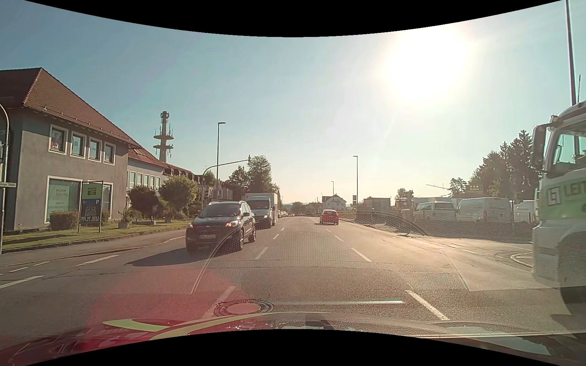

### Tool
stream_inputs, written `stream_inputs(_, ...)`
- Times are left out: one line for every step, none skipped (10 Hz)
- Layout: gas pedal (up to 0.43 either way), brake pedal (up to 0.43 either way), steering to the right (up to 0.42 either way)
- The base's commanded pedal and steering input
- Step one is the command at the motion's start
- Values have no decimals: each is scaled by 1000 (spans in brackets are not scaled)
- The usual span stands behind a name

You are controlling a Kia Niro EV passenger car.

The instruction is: Follow the waypoints while adhering to traffic rules and regulations

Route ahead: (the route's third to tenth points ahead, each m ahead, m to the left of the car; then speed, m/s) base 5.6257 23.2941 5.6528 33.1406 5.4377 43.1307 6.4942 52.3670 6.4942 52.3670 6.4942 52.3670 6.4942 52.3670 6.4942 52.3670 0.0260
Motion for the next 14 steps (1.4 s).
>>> stream_inputs(0, 238, -8)
stream_inputs(0, 238, -8)
stream_inputs(0, 238, -8)
stream_inputs(0, 238, -8)
stream_inputs(0, 238, -8)
stream_inputs(0, 238, -8)
stream_inputs(0, 238, -8)
stream_inputs(0, 238, -8)
stream_inputs(0, 238, -8)
stream_inputs(0, 238, -8)
stream_inputs(0, 238, -8)
stream_inputs(0, 238, -8)
stream_inputs(0, 238, -8)
stream_inputs(0, 238, -8)
